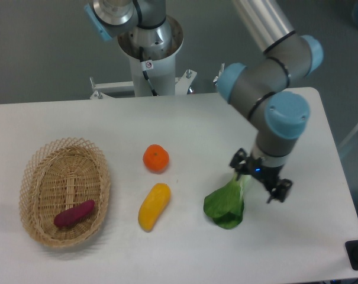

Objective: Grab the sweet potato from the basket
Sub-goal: 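Move the gripper across the table over the wicker basket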

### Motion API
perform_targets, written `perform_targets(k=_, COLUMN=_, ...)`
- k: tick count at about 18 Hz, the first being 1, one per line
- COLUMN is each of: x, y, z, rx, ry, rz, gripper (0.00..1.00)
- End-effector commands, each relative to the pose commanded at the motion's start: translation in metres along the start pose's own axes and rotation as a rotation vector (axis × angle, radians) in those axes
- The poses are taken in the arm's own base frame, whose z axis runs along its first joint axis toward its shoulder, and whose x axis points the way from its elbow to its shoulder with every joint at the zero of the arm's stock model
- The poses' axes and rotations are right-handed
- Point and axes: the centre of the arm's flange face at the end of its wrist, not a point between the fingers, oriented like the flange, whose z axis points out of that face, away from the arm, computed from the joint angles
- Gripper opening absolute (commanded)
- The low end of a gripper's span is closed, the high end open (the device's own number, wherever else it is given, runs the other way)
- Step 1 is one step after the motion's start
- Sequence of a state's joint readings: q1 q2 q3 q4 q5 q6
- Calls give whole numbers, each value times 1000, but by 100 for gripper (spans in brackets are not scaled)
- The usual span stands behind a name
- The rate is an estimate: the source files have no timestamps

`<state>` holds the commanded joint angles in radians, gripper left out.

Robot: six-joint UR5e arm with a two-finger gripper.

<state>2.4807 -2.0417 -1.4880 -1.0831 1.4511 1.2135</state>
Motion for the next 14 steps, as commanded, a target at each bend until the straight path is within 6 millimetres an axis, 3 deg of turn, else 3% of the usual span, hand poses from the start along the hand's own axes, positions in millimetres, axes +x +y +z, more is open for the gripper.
perform_targets(k=8, x=82, y=-107, z=-1, rx=36, ry=-3, rz=45, gripper=100)
perform_targets(k=12, x=143, y=-171, z=-5, rx=94, ry=-45, rz=37, gripper=100)
perform_targets(k=14, x=169, y=-192, z=-4, rx=104, ry=-44, rz=64, gripper=100)
